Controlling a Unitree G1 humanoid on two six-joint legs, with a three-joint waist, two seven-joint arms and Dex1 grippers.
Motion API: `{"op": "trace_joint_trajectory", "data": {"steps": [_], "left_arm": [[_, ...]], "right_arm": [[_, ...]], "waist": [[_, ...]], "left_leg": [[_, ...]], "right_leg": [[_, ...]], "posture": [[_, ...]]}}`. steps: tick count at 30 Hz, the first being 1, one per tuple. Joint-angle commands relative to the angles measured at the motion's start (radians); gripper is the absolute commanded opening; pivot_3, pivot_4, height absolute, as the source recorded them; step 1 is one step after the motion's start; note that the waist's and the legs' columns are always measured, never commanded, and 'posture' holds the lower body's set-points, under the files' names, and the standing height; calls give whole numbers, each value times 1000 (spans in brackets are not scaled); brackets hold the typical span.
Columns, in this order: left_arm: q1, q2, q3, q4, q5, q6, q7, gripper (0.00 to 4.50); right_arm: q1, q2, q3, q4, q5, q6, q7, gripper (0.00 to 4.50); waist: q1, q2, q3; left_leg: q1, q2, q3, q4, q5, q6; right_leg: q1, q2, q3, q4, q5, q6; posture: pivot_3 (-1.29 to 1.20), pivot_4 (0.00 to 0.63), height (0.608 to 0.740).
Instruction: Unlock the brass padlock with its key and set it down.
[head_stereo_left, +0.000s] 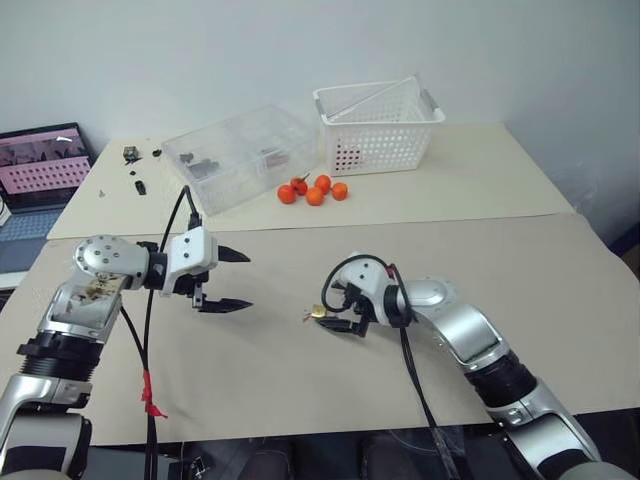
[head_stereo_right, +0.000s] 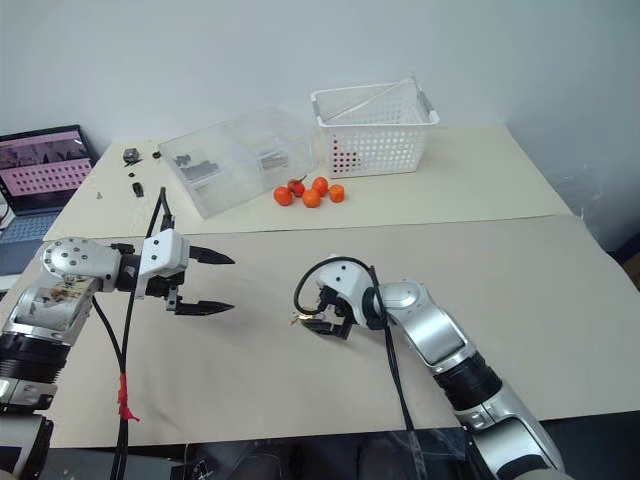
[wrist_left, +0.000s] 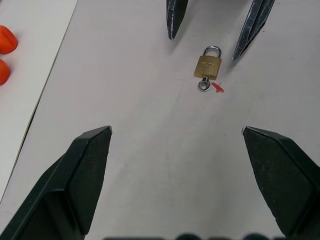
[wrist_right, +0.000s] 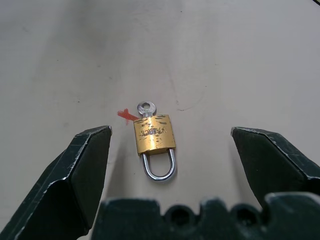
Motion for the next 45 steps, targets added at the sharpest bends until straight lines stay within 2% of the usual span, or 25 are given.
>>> {"op": "trace_joint_trajectory", "data": {"steps": [1,28,31,33,39,40,45], "left_arm": [[-26,6,15,-21,0,-3,1,4435],[-46,5,-11,-28,17,-3,-24,4435],[-48,4,-9,-26,20,-2,-25,4500],[-49,2,-8,-26,21,-1,-25,4500],[-51,-2,-5,-32,24,6,-24,4500],[-52,-4,-5,-32,24,7,-24,4500],[-60,-18,5,-37,1,57,-14,4500]], "right_arm": [[-3,21,-2,8,-11,-42,-2,4500],[13,65,15,92,-52,-113,82,4500],[4,77,14,108,-56,-122,82,3865],[-2,88,9,119,-52,-126,80,3056],[-12,102,0,138,-50,-132,81,1038],[-14,103,-1,140,-51,-133,82,918],[-29,82,-7,128,-68,-156,80,920]], "waist": [[-2,0,0],[-12,0,0],[-12,0,0],[-12,0,0],[-12,0,0],[-12,0,0],[-12,0,0]], "left_leg": [[0,0,0,0,0,0],[2,0,0,0,0,0],[2,0,0,0,0,0],[2,0,0,0,0,0],[2,0,0,0,0,0],[2,0,0,0,0,0],[2,0,0,0,0,0]], "right_leg": [[0,0,0,0,0,0],[1,0,0,1,0,0],[1,0,0,1,0,0],[1,0,0,1,0,0],[1,0,0,1,0,0],[1,0,0,1,0,0],[1,0,0,1,0,0]], "posture": [[0,150,740],[0,150,740],[0,150,740],[0,150,740],[0,150,740],[0,150,740],[0,150,740]]}}
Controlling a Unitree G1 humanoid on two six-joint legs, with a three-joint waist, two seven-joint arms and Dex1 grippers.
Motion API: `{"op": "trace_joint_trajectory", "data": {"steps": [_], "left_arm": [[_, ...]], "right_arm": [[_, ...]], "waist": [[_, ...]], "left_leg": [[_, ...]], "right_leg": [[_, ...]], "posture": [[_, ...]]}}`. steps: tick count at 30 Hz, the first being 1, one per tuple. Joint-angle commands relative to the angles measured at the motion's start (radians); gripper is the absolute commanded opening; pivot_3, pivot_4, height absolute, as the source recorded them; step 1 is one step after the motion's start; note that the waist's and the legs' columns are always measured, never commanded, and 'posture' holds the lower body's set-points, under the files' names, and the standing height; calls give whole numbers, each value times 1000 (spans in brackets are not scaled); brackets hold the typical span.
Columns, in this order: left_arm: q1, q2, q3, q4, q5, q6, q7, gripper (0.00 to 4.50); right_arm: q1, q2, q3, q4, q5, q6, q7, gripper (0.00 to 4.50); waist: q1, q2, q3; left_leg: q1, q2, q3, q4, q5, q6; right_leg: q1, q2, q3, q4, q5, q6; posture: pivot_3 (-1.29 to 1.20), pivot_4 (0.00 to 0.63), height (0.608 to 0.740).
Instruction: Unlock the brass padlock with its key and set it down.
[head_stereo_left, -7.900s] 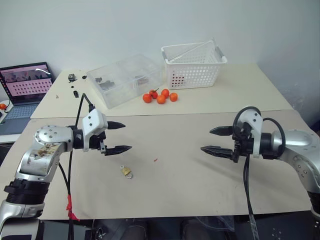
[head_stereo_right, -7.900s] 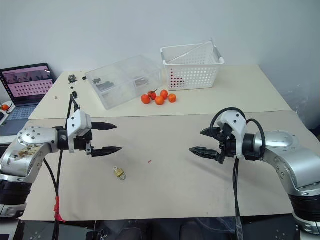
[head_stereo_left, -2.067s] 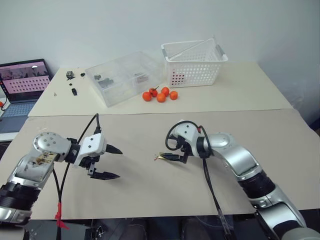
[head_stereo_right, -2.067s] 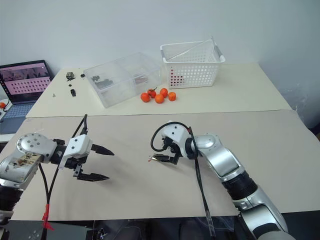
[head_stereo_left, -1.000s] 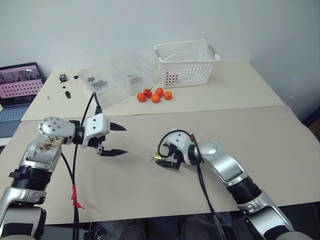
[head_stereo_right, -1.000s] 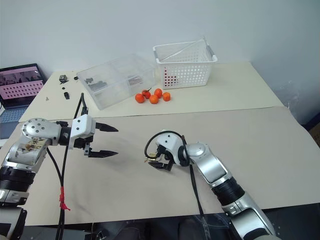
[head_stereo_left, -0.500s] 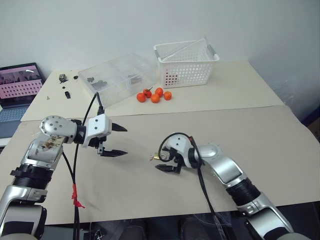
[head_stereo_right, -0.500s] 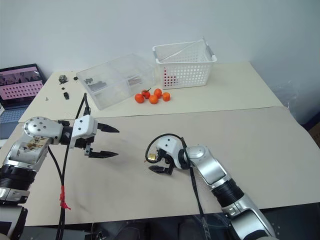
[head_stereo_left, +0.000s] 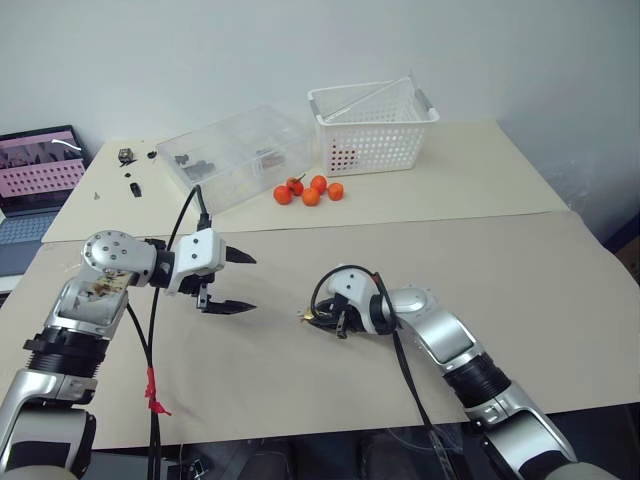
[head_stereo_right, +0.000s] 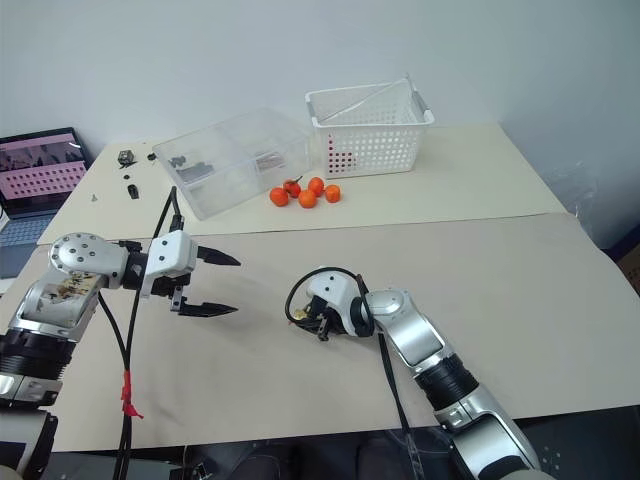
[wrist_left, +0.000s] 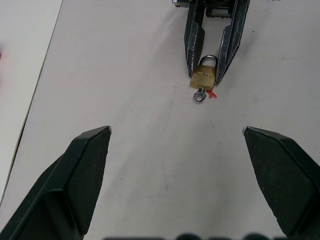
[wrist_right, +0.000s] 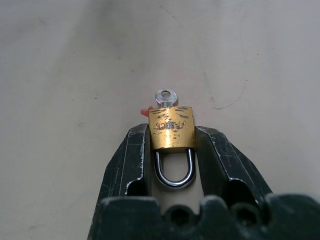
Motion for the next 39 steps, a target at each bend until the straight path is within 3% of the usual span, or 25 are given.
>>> {"op": "trace_joint_trajectory", "data": {"steps": [1,7,11,17,21,28,39], "left_arm": [[-35,-10,28,-23,-34,56,17,4500],[-44,-35,15,-80,-93,320,57,4500],[-115,-132,73,-146,-291,742,160,4500],[-146,-194,81,-148,-395,988,250,4500],[-143,-204,61,-148,-408,1024,262,3534],[-153,-238,87,-120,-471,1087,267,806],[-198,-314,144,-70,-535,1134,352,806]], "right_arm": [[-36,-22,-22,-31,-15,-53,6,920],[-67,-132,-68,-145,-42,-145,29,920],[-22,-225,-99,-250,-68,-243,32,920],[35,-273,-126,-326,-104,-345,-1,920],[64,-292,-144,-374,-108,-374,-4,920],[91,-328,-213,-411,-103,-407,-20,920],[199,-325,-216,-536,-158,-398,-71,920]], "waist": [[0,0,0],[0,0,0],[6,-1,0],[-4,-2,0],[-2,-3,0],[10,-4,0],[27,-4,0]], "left_leg": [[0,0,0,0,0,0],[-1,0,0,1,0,0],[-1,0,0,1,0,0],[0,0,1,2,-1,1],[2,1,1,2,0,1],[2,0,2,1,1,-1],[1,0,2,1,1,-2]], "right_leg": [[0,0,0,0,0,0],[0,0,0,0,0,0],[0,0,-1,0,0,1],[1,0,-1,1,-1,2],[1,1,0,2,0,2],[2,-1,0,0,0,1],[1,-1,1,-1,0,1]], "posture": [[0,150,740],[0,150,740],[0,150,740],[0,150,740],[0,150,740],[0,150,740],[0,150,740]]}}
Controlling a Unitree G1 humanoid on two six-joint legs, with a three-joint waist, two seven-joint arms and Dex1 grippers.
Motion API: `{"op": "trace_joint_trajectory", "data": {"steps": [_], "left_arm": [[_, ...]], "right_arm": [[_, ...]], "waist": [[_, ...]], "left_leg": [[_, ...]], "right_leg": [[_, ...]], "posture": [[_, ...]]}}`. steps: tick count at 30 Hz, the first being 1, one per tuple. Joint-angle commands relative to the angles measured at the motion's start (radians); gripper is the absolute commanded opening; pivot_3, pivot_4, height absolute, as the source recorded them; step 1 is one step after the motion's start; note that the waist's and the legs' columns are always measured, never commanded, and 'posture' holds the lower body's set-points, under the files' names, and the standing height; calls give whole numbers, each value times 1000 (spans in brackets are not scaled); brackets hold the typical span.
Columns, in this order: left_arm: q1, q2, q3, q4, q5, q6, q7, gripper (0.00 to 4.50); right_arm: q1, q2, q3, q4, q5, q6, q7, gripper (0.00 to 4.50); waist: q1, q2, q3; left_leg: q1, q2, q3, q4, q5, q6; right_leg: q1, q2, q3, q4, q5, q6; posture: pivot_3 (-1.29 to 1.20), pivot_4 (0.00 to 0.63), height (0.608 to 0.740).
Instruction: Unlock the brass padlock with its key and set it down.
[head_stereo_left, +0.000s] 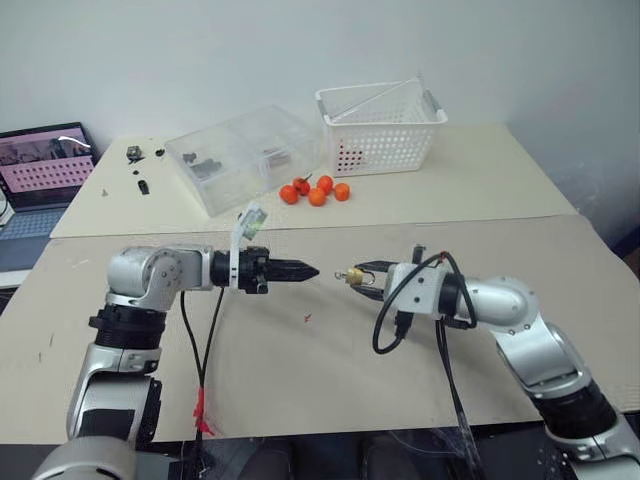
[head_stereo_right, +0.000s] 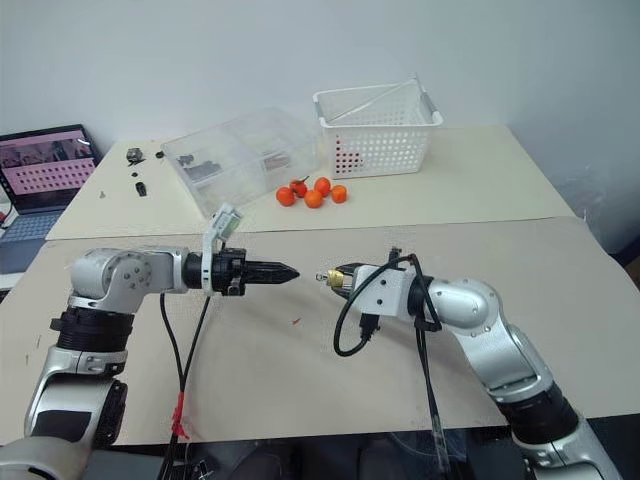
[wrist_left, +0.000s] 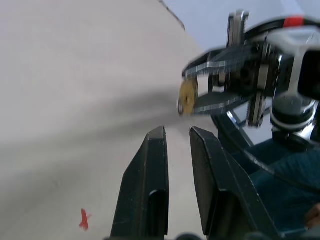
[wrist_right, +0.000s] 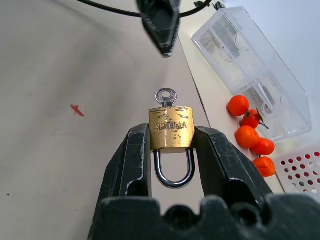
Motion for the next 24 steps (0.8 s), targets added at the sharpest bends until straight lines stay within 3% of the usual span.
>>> {"op": "trace_joint_trajectory", "data": {"steps": [1,24], "left_arm": [[-26,-13,22,-6,-26,5,19,806],[-39,-65,-17,-12,-18,-26,45,806]], "right_arm": [[2,12,-10,-66,-22,-9,-32,920],[3,75,2,-86,-76,33,-62,920]], "waist": [[0,0,0],[1,0,0]], "left_leg": [[0,0,0,0,0,-1],[0,0,1,0,1,-2]], "right_leg": [[0,0,0,0,0,0],[0,0,0,0,0,0]], "posture": [[0,150,740],[0,150,740]]}}
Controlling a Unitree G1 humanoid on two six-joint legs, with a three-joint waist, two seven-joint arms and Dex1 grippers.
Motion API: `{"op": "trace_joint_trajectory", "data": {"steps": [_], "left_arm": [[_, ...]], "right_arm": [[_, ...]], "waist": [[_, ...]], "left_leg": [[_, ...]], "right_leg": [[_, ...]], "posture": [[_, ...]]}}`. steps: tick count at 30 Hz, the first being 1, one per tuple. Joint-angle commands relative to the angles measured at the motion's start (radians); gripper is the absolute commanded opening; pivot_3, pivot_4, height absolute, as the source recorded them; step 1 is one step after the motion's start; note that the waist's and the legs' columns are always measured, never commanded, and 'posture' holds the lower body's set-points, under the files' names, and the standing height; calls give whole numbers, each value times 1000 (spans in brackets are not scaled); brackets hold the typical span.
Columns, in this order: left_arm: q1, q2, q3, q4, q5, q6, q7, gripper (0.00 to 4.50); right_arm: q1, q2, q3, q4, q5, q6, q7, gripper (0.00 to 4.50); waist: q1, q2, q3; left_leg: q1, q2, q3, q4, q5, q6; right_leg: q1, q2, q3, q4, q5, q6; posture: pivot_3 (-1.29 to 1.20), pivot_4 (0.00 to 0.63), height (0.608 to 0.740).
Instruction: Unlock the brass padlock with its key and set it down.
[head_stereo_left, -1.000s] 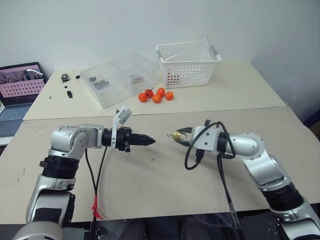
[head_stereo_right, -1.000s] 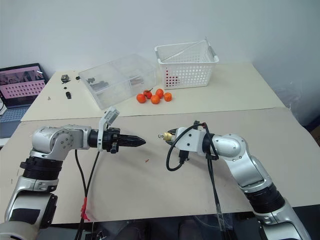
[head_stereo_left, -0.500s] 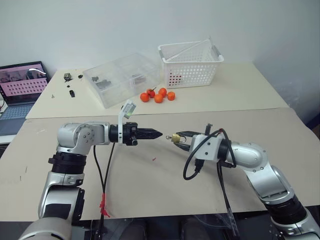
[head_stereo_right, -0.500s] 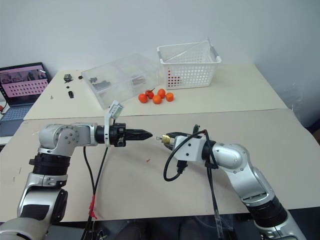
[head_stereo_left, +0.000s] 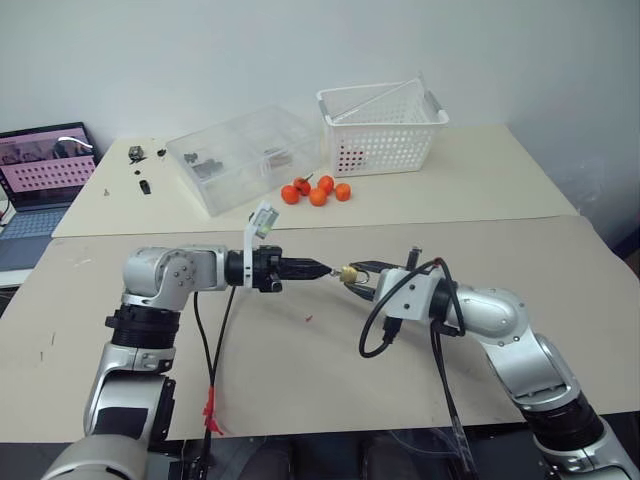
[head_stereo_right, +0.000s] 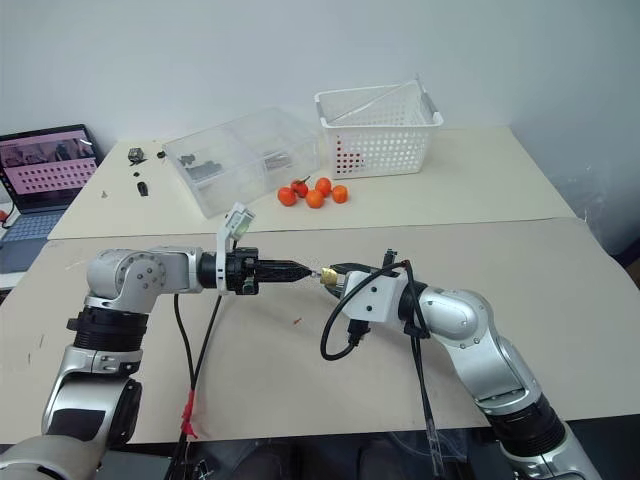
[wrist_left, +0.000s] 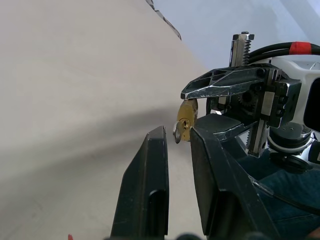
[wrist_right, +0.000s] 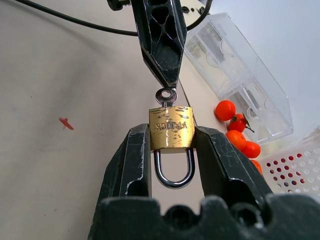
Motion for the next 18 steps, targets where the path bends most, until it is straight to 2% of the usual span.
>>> {"op": "trace_joint_trajectory", "data": {"steps": [1,10,13,18], "left_arm": [[-34,-3,0,-12,-8,-21,-5,806],[-33,3,-22,-10,0,-36,-26,806],[-31,10,-32,-12,9,-56,-38,53],[-23,44,-117,-50,86,-184,-95,18]], "right_arm": [[-11,6,-8,-47,-1,6,-13,920],[-6,0,-13,-55,2,18,-9,920],[-9,-1,-16,-52,4,19,-7,920],[-15,-1,-17,-57,8,28,-5,920]], "waist": [[0,0,0],[-1,0,0],[-1,0,0],[0,0,0]], "left_leg": [[0,0,0,0,0,0],[0,0,0,0,0,0],[0,0,0,0,0,0],[0,0,0,0,0,0]], "right_leg": [[0,0,0,0,0,0],[0,0,0,0,0,0],[0,0,0,0,0,0],[0,0,0,-1,0,0]], "posture": [[0,150,740],[0,150,740],[0,150,740],[0,150,740]]}}
